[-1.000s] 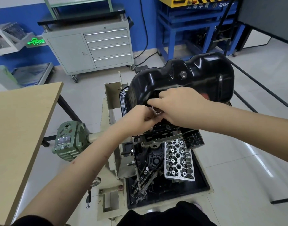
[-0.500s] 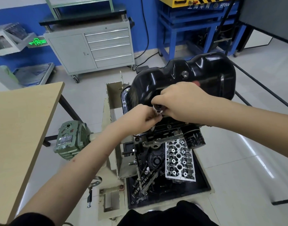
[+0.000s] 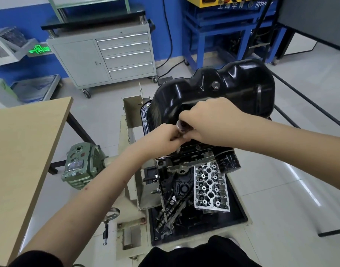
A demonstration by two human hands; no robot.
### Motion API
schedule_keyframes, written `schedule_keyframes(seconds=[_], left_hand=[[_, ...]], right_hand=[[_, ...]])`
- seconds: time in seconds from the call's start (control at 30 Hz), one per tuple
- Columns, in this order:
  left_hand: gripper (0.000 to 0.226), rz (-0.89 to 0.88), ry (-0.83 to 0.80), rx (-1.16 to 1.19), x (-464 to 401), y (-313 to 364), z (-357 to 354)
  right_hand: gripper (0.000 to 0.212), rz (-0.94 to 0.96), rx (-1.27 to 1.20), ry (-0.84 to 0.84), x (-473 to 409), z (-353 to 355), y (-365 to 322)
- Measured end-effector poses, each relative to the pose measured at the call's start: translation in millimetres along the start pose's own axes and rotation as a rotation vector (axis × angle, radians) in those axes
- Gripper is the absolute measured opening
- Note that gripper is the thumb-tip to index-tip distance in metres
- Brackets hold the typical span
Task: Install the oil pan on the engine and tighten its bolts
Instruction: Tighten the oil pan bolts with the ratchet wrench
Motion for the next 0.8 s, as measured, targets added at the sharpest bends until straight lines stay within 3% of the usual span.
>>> schedule_keyframes(seconds=[0.1,0.2,0.33,0.47,0.53,0.6,0.67,0.8], left_hand=[[0.038,0.036,0.062,0.018,3,-1,2],[0.044,0.032,0.104,-0.019,2,1,2],[0.039,0.017,0.003,-0.015,0,0,-3],[0.022,0.018,0.019,0.008,1,-2,-3],[0.033,0.008,0.093,-0.014,2,1,0],[0.039,0.018,0.126,-0.008,1,1,2],[0.035,0.006,0.063,0.002,-1,0,0],[0.027,-0.021,-0.063,0.065,0,-2,-5]], right_hand=[[0.046,-0.112,-0.035,0.001,2,0,7],[0.030,-0.062,-0.047,0.083,1,0,7],[0.034,0.083,0.026,0.059,1,-2,2],[0.040,-0.056,0.000,0.046,4,-1,10],[0.048,-0.105,-0.043,0.047,5,-3,10],[0.036,-0.091,-0.056,0.074,3,-3,8],[0.026,-0.049,-0.071,0.073,3,-5,6],[0.027,0.047,0.040,0.047,3,-7,0]])
Point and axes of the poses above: each hand's wrist, its own x-axis away from the middle knuckle, its own z-axis out of the back of the hand, y = z × x, the point moved 8 cm from there along -x, towards the middle knuckle, and after that the axes turned 9 degrees about -x, right-handed, at the moved point
